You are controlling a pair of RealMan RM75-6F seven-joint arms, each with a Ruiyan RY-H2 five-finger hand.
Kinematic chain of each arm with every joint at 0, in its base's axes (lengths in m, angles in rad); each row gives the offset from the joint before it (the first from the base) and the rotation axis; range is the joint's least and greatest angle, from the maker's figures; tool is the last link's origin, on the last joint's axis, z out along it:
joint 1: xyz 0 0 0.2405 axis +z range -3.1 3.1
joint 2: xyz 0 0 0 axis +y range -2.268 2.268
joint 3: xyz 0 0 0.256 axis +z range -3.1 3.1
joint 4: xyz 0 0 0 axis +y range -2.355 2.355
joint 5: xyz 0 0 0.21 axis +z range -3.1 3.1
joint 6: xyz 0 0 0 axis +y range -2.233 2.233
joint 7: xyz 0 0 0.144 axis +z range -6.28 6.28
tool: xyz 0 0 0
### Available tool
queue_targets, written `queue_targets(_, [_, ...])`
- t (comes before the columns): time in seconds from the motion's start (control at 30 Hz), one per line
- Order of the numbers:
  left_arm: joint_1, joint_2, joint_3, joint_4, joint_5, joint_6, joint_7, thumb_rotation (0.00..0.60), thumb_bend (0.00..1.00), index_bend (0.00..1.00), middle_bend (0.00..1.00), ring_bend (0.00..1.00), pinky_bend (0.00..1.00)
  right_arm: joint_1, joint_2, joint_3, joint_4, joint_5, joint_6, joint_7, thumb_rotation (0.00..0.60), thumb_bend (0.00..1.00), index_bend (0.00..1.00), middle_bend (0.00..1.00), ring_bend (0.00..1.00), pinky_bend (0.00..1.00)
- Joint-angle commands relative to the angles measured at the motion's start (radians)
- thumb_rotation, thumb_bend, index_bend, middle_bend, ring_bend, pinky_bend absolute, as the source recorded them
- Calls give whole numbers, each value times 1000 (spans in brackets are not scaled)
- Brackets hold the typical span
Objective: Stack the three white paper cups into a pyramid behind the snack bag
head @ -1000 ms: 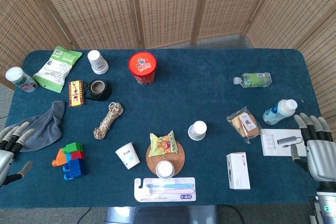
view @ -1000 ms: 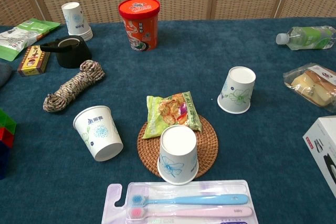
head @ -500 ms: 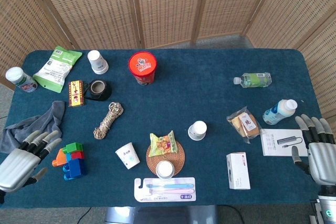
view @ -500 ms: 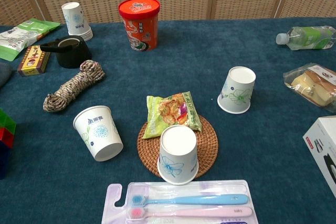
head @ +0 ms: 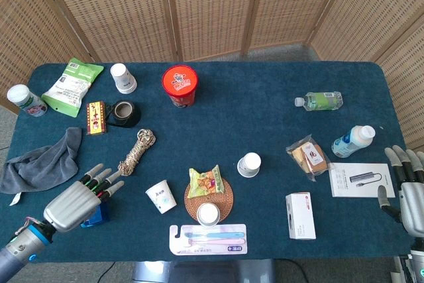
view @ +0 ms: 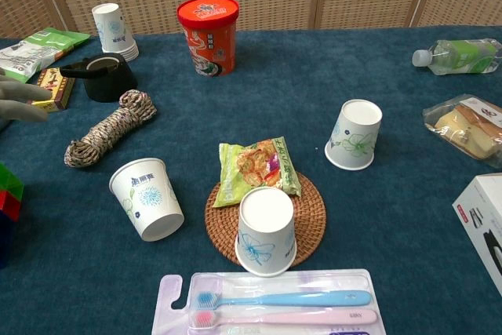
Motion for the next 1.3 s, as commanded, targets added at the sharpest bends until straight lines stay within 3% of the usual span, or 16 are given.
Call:
queue_targets(0.03, [-36, -44, -20, -7, -13, -46, 62, 600, 418, 0, 0, 0, 0, -1, 2, 1, 1, 1, 0, 3, 600, 532, 0, 0, 0, 0])
queue_targets(0.67, [-148, -203, -24, 26, -109, -203, 181, 600, 417, 0, 0, 0, 0, -11, 11, 10, 14, 18, 5, 25, 600, 531, 0, 0, 0, 0])
queue_targets(1.3, [-196, -366, -18, 81, -153, -205, 275, 600, 418, 0, 0, 0, 0, -32, 16, 7, 29, 23, 19, 51, 600, 531, 0, 0, 0, 0])
